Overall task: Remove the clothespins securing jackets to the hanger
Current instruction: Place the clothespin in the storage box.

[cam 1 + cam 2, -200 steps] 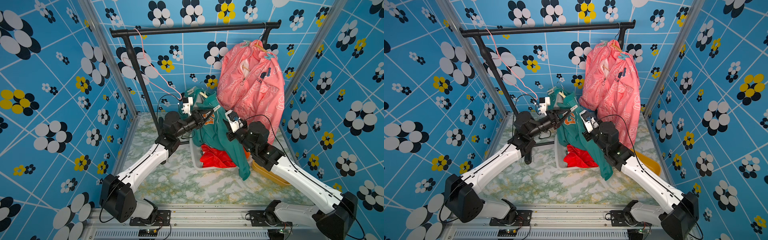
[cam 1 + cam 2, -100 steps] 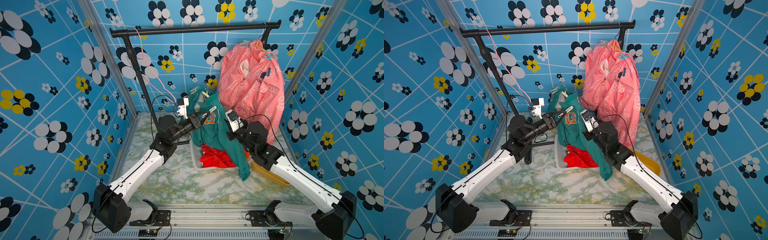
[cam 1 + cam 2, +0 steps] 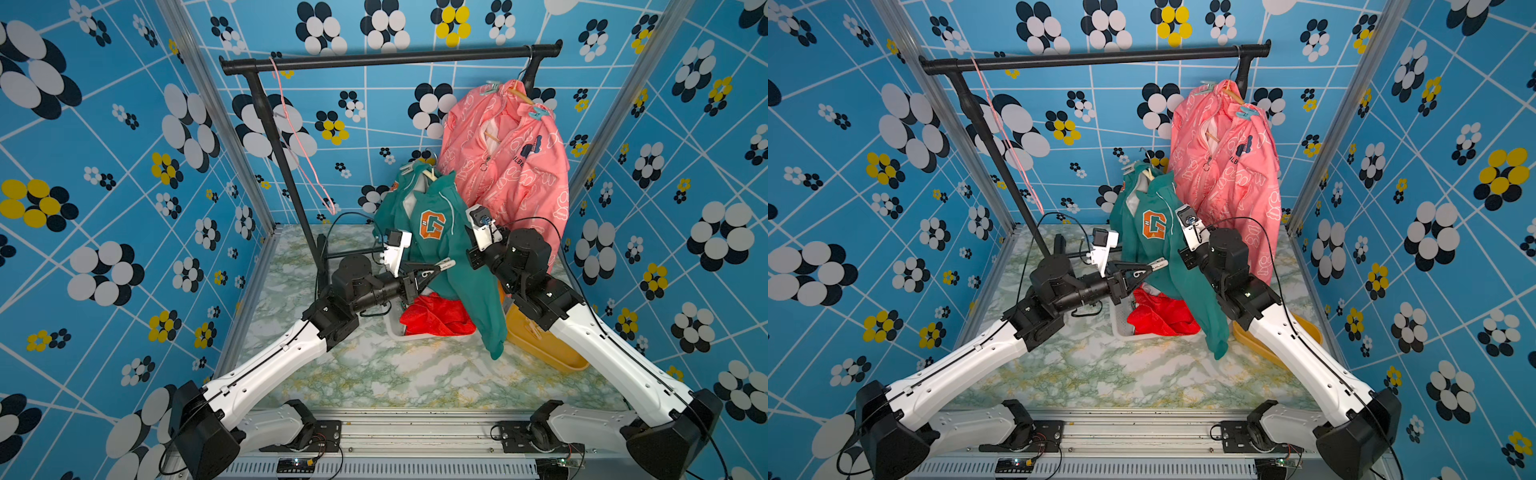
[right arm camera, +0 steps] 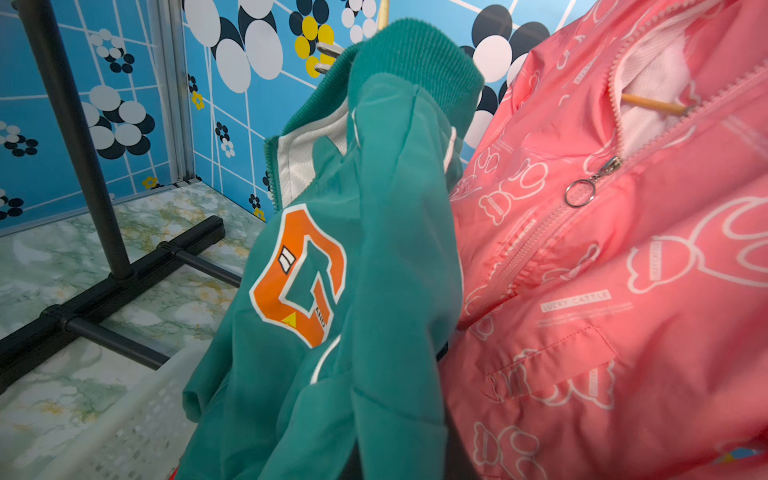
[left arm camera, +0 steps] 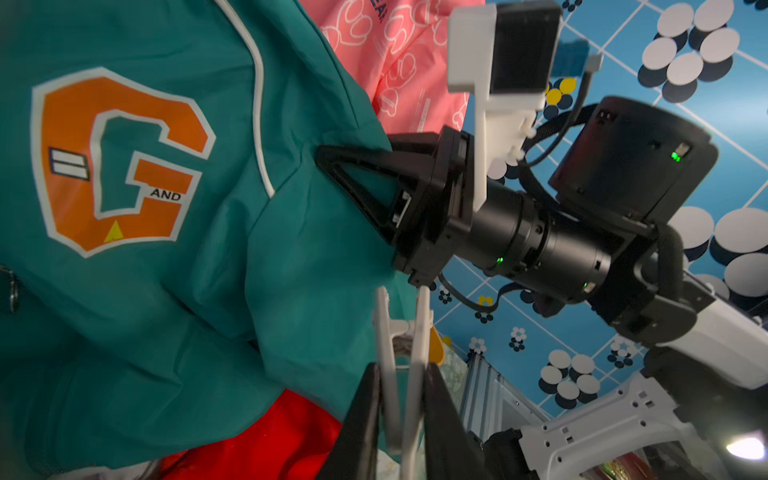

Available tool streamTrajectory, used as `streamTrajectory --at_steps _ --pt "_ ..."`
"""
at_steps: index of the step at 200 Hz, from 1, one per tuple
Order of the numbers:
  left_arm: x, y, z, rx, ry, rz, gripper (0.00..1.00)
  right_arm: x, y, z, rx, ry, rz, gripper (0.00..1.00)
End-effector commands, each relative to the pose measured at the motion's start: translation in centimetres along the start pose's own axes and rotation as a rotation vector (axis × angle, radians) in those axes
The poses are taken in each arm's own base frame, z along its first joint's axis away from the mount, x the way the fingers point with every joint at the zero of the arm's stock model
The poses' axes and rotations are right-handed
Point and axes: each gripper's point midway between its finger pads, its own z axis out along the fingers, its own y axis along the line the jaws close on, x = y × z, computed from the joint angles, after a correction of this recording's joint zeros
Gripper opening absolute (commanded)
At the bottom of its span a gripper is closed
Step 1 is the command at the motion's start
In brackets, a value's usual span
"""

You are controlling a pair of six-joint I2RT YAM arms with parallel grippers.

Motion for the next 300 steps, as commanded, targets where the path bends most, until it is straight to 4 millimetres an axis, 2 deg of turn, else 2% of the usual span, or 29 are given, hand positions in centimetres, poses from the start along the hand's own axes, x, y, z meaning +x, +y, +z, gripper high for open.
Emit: streamTrajectory --at_steps 1,39,81,115,139,141,144,172,186,213,238,267,284,287,300 --pt "2.9 1.3 0.0 -0.063 0.050 0.117 0.00 -5.1 -2.2 -1.3 0.043 -0.150 0.072 0.00" --pt "6.5 0.4 1.2 -0.014 0.102 0.143 0.00 -5.0 -3.0 -0.5 0.058 -0.110 0.052 0.00" --pt "11.1 -2.3 3.8 0.087 0.195 0.210 0.00 -6.6 -4.5 0.3 0.072 -0.113 0.027 0.00" --pt "14.5 -4.6 5.7 0.224 0.258 0.200 0.00 -7.5 -5.3 1.6 0.073 -0.103 0.010 0.00" --pt "16.7 -6.2 8.0 0.319 0.308 0.204 0.00 -6.5 -5.1 3.3 0.065 -0.073 0.017 0.00" --pt "16.9 -6.3 8.3 0.325 0.311 0.206 0.00 -7.4 -5.5 3.1 0.072 -0.093 0.022 0.00" --pt "17.2 -6.6 8.7 0.336 0.316 0.209 0.00 -7.6 -5.6 3.2 0.075 -0.096 0.024 0.00" --pt "19.7 -7.3 12.8 0.399 0.340 0.199 0.00 -6.9 -5.8 4.6 0.085 -0.072 0.027 0.00" --pt "20.2 -8.1 14.7 0.419 0.335 0.211 0.00 -6.6 -5.8 4.9 0.084 -0.062 0.028 0.00" --pt "23.0 -8.2 18.0 0.370 0.345 0.302 0.00 -6.5 -5.5 4.7 0.063 -0.060 0.027 0.00" --pt "24.6 -6.7 20.8 0.248 0.305 0.399 0.00 -6.4 -5.2 4.3 0.047 -0.064 0.032 0.00" --pt "24.8 -5.7 23.9 0.171 0.239 0.436 0.00 -6.1 -4.9 4.0 0.030 -0.062 0.036 0.00" --pt "24.7 -5.3 25.3 0.126 0.192 0.468 0.00 -6.5 -5.0 3.5 0.029 -0.076 0.043 0.00" --pt "24.8 -5.2 25.6 0.119 0.186 0.474 0.00 -5.3 -4.5 3.8 0.019 -0.049 0.039 0.00" --pt "24.8 -4.8 26.6 0.088 0.169 0.497 0.00 -5.0 -4.4 3.6 0.013 -0.045 0.040 0.00"
